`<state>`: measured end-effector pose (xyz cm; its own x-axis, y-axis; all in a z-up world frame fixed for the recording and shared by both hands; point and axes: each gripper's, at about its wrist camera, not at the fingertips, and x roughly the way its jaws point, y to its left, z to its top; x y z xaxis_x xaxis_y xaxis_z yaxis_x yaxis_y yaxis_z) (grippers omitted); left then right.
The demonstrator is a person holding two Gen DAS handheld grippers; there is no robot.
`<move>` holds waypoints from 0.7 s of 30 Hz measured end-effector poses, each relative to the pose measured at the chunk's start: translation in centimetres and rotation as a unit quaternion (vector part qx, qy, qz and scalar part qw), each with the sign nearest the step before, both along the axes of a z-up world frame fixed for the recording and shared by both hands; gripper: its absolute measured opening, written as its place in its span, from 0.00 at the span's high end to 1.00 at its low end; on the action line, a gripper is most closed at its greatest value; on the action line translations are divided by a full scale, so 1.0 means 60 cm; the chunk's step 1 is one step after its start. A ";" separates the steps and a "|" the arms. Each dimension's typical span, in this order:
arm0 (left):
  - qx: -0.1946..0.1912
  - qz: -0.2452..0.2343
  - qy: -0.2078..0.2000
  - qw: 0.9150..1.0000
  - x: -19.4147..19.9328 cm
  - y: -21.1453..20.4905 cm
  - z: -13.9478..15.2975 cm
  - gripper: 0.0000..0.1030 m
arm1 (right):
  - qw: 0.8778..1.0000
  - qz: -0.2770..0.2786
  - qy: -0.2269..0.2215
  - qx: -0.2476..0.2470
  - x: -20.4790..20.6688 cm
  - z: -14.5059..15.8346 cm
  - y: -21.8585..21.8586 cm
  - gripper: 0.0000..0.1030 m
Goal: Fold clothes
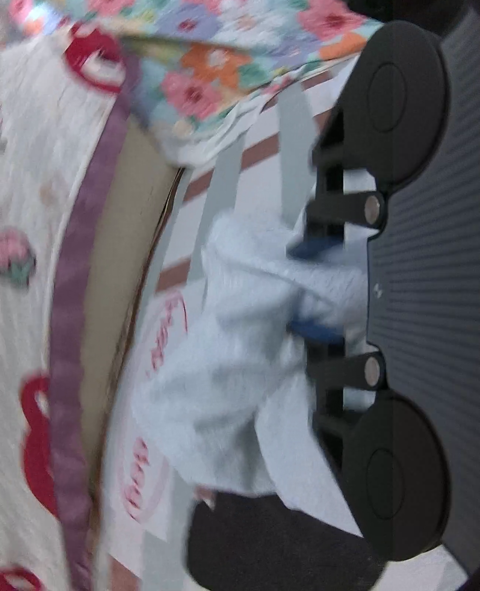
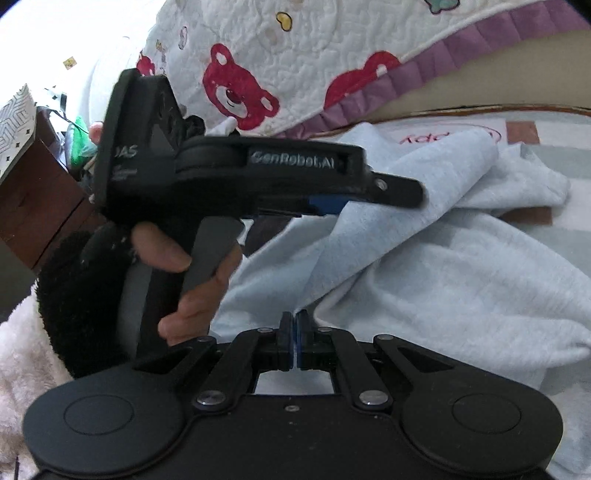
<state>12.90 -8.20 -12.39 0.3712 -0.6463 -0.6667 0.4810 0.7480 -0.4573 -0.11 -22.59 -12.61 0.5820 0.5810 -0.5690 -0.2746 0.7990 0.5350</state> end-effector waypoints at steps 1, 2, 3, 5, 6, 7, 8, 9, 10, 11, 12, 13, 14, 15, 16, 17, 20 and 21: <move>0.001 0.013 0.004 1.000 0.003 0.005 -0.001 0.93 | 1.000 -0.002 0.002 -0.001 0.001 -0.002 -0.004 0.96; 0.000 0.021 0.001 1.000 0.001 0.013 0.006 0.94 | 1.000 -0.005 0.004 -0.001 0.003 -0.004 -0.008 0.96; -0.001 0.029 -0.005 1.000 -0.004 0.021 0.016 0.94 | 1.000 -0.005 0.006 0.001 0.004 -0.003 -0.011 0.96; -0.005 0.043 -0.024 0.999 -0.025 0.039 0.048 0.94 | 1.000 0.007 0.006 -0.002 -0.004 0.003 -0.012 0.96; -0.003 0.049 -0.032 0.998 -0.040 0.047 0.063 0.94 | 1.000 0.014 0.006 -0.004 -0.008 0.006 -0.012 0.96; 0.002 0.054 -0.040 0.998 -0.056 0.055 0.074 0.94 | 1.000 0.021 0.006 -0.006 -0.012 0.009 -0.012 0.96; 0.015 0.057 -0.040 0.997 -0.071 0.061 0.072 0.95 | 0.999 0.037 0.010 -0.011 -0.018 0.013 -0.010 0.97; 0.037 0.060 -0.026 0.997 -0.081 0.061 0.060 0.95 | 0.998 0.054 0.018 -0.025 -0.024 0.016 -0.009 0.97; 0.058 0.064 -0.011 0.996 -0.092 0.062 0.048 0.95 | 0.996 0.071 0.026 -0.041 -0.030 0.020 -0.008 0.97; 0.080 0.067 0.004 0.995 -0.102 0.062 0.035 0.95 | 0.995 0.078 0.030 -0.061 -0.033 0.023 -0.011 0.97; 0.097 0.069 0.019 0.993 -0.109 0.063 0.023 0.95 | 0.993 0.082 0.034 -0.082 -0.035 0.026 -0.015 0.97; 0.105 0.069 0.036 0.991 -0.110 0.065 0.012 0.95 | 0.992 0.078 0.036 -0.088 -0.036 0.031 -0.027 0.97; 0.110 0.068 0.046 0.991 -0.110 0.066 0.006 0.95 | 0.995 0.056 0.036 -0.074 -0.033 0.037 -0.048 0.94; 0.109 0.066 0.044 0.991 -0.108 0.066 0.007 0.95 | 0.997 0.029 0.036 -0.054 -0.029 0.043 -0.071 0.92; 0.107 0.065 0.041 0.991 -0.106 0.066 0.010 0.95 | 0.999 0.003 0.036 -0.035 -0.025 0.050 -0.094 0.91; 0.102 0.064 0.038 0.992 -0.103 0.066 0.013 0.94 | 0.999 -0.022 0.035 -0.017 -0.018 0.054 -0.116 0.91; 0.094 0.063 0.039 0.993 -0.100 0.071 0.013 0.94 | 0.995 -0.090 0.035 0.019 0.010 0.055 -0.174 0.77; 0.091 0.065 0.041 0.993 -0.101 0.073 0.013 0.94 | 0.993 -0.108 0.041 0.026 0.022 0.052 -0.186 0.71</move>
